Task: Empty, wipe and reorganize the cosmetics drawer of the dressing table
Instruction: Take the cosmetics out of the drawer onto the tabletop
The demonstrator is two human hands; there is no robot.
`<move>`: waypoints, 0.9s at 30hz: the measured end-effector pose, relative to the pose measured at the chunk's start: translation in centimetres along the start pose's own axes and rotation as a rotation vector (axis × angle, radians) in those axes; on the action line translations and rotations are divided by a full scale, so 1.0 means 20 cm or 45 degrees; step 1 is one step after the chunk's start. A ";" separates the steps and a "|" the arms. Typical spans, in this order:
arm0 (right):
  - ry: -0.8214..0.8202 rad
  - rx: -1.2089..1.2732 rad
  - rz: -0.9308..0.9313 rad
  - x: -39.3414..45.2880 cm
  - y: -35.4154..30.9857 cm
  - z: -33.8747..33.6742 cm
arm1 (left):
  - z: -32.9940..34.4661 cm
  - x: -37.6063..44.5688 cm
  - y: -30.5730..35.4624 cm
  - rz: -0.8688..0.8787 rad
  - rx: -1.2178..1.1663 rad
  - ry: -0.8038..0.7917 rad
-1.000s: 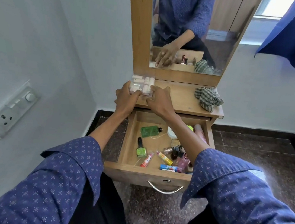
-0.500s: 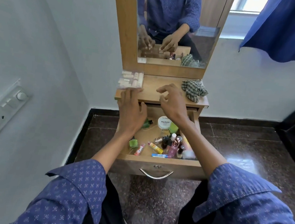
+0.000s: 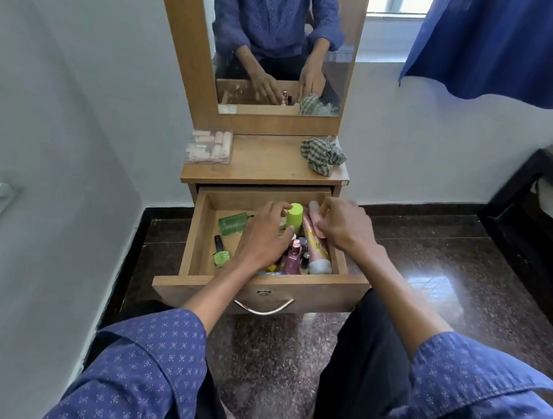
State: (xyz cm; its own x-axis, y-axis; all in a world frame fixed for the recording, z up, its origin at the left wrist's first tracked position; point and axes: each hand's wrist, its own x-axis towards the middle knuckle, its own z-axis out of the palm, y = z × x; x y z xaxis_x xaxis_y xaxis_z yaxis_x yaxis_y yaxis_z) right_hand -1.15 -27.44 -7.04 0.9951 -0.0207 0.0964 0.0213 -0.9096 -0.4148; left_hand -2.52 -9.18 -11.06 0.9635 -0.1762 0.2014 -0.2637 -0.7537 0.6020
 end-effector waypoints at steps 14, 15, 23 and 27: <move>-0.072 -0.489 0.000 -0.19 -0.16 0.07 | 0.00 -0.06 0.05 -0.006 0.078 0.025; -0.091 -0.474 0.005 -0.19 -0.18 0.06 | -0.01 -0.07 0.04 -0.009 0.071 0.022; -0.049 -0.460 0.046 -0.21 -0.22 0.08 | 0.01 -0.12 0.02 0.002 0.063 -0.004; -0.054 -0.346 0.132 -0.19 -0.19 0.11 | 0.02 -0.12 0.02 -0.018 0.062 0.007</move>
State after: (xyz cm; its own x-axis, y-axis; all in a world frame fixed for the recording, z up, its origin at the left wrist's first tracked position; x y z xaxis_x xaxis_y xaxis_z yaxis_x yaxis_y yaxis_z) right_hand -4.75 -22.99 -7.72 0.9939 -0.1073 0.0260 -0.1018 -0.9815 -0.1623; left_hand -4.93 -9.17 -11.59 0.9669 -0.1615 0.1975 -0.2470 -0.7861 0.5666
